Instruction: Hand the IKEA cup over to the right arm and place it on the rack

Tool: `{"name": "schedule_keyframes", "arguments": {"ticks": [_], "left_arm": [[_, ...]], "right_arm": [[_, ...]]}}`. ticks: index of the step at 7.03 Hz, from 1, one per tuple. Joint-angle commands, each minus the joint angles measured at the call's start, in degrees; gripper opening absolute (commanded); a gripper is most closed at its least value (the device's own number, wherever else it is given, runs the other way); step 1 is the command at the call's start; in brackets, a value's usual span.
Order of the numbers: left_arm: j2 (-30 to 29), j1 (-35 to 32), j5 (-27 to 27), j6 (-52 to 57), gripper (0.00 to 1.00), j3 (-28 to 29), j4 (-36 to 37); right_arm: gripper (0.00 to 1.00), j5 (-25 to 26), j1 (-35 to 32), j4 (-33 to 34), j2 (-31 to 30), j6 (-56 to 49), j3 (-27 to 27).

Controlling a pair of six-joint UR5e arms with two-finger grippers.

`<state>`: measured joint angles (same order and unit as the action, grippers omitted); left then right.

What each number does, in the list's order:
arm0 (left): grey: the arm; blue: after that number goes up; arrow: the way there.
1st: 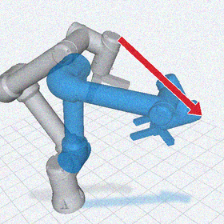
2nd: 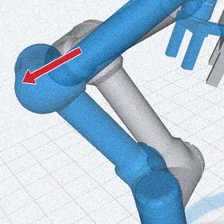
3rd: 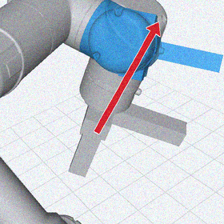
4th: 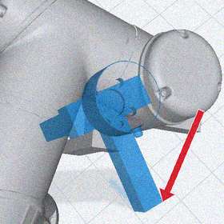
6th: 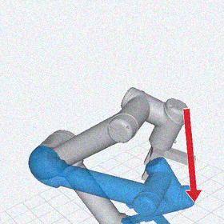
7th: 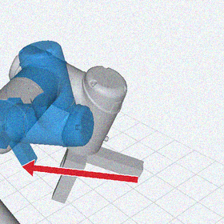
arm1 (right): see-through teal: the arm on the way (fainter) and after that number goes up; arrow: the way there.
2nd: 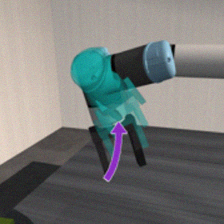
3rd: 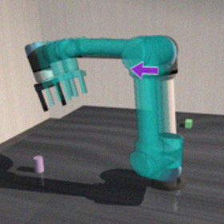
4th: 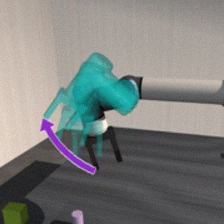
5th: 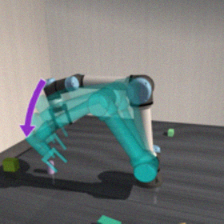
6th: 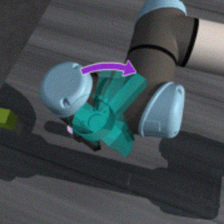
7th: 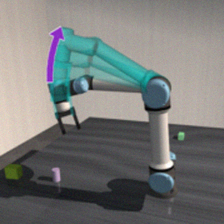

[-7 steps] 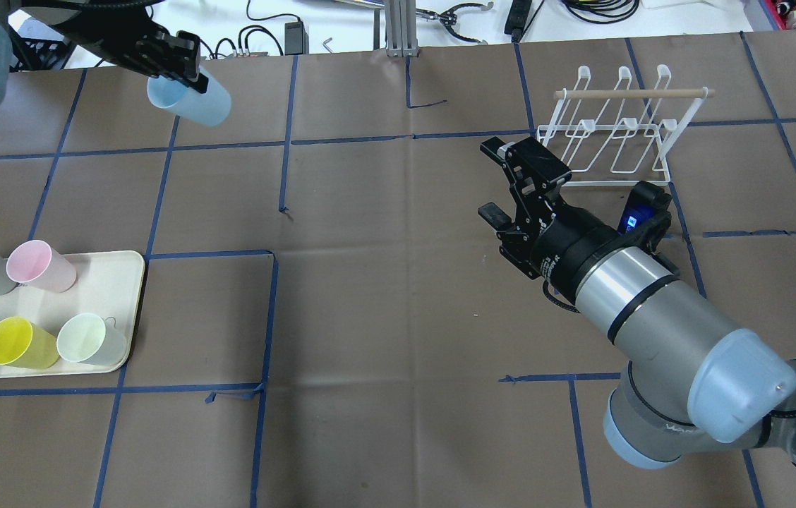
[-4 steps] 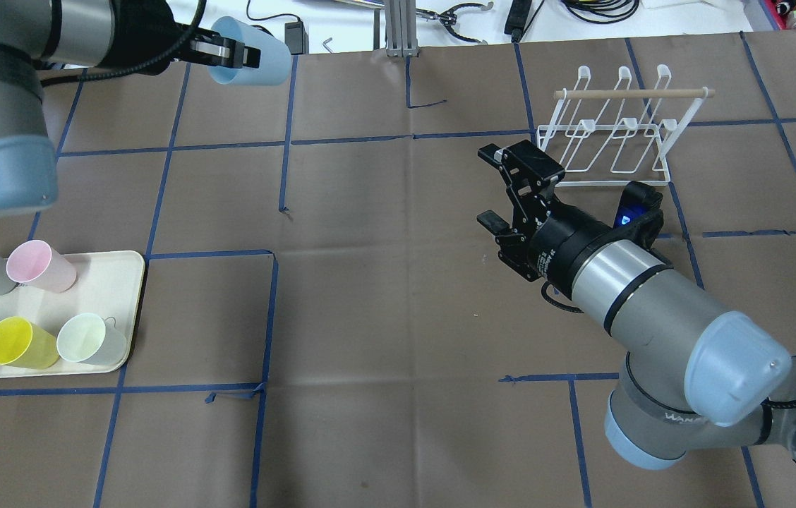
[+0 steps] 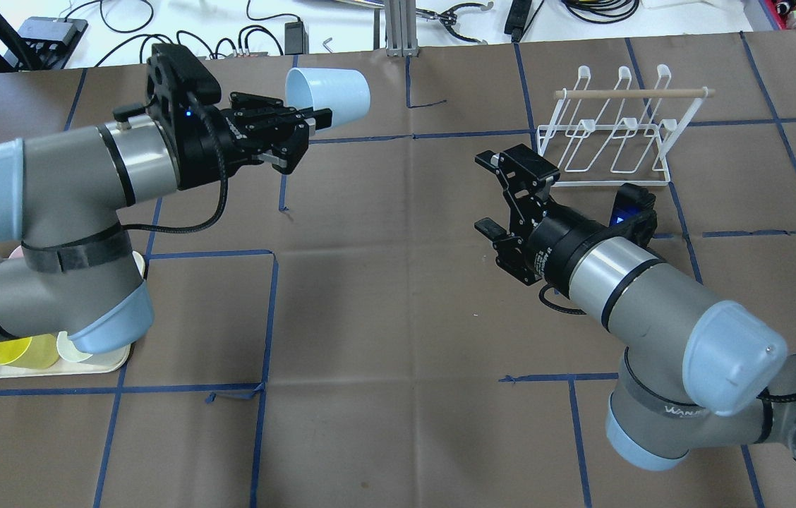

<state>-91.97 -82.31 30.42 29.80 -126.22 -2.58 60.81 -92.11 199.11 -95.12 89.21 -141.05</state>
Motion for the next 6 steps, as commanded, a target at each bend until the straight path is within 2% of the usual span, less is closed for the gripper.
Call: {"name": "schedule_keyframes", "arguments": {"ticks": [1,2,6], "left_arm": [[-6.0,0.0,-7.4,0.1,0.04,-4.9,15.3],[-7.5,-0.3,-9.3,-1.1,0.05,-5.1,18.7],[-7.1,-3.1,-9.5,-1.1,0.06,-7.0,21.1]], "right_arm": [[1.00,-0.2,-0.1,-2.7,0.0,0.6,0.7],[1.00,-0.3,-0.2,-3.9,-0.1,4.0,1.4],[1.00,0.8,-3.6,-7.0,0.0,6.5,3.2]]}}
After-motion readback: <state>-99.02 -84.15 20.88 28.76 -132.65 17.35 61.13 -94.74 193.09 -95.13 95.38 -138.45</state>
